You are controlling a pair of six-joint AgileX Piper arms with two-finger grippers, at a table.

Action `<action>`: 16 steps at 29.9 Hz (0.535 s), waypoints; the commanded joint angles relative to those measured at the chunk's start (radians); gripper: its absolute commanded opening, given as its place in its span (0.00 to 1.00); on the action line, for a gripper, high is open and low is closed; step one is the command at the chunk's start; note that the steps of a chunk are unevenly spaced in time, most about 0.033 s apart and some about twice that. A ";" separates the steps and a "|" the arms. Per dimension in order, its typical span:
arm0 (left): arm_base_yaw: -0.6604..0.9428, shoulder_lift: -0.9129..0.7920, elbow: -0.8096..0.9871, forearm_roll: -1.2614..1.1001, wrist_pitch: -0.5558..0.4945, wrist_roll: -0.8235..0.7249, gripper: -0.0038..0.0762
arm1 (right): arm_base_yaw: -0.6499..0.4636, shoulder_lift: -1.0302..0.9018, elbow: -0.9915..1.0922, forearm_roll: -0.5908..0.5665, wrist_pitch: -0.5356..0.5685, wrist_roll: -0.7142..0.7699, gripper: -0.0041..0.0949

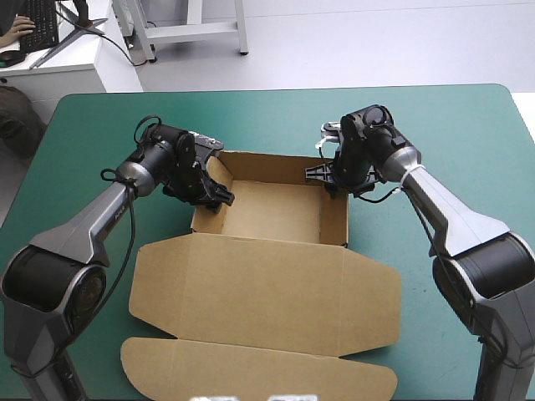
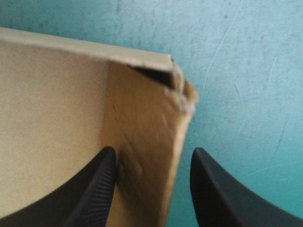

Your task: Fold the box

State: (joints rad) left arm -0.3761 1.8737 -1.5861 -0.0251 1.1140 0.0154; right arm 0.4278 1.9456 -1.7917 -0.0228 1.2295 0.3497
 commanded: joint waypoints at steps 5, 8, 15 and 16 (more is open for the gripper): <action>-0.001 -0.053 -0.120 0.010 0.099 0.001 0.73 | -0.007 -0.063 -0.056 0.007 0.023 -0.003 0.50; -0.001 -0.053 -0.179 0.010 0.151 0.001 0.73 | -0.007 -0.075 -0.087 -0.015 0.023 -0.026 0.50; -0.001 -0.073 -0.293 0.025 0.170 0.001 0.71 | -0.007 -0.148 -0.146 -0.048 0.023 -0.036 0.50; -0.001 -0.079 -0.307 0.025 0.170 0.001 0.69 | -0.007 -0.162 -0.150 -0.060 0.023 -0.036 0.50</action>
State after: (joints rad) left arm -0.3752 1.8728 -1.8338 0.0000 1.2340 0.0186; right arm 0.4278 1.8768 -1.8959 -0.0453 1.2358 0.3234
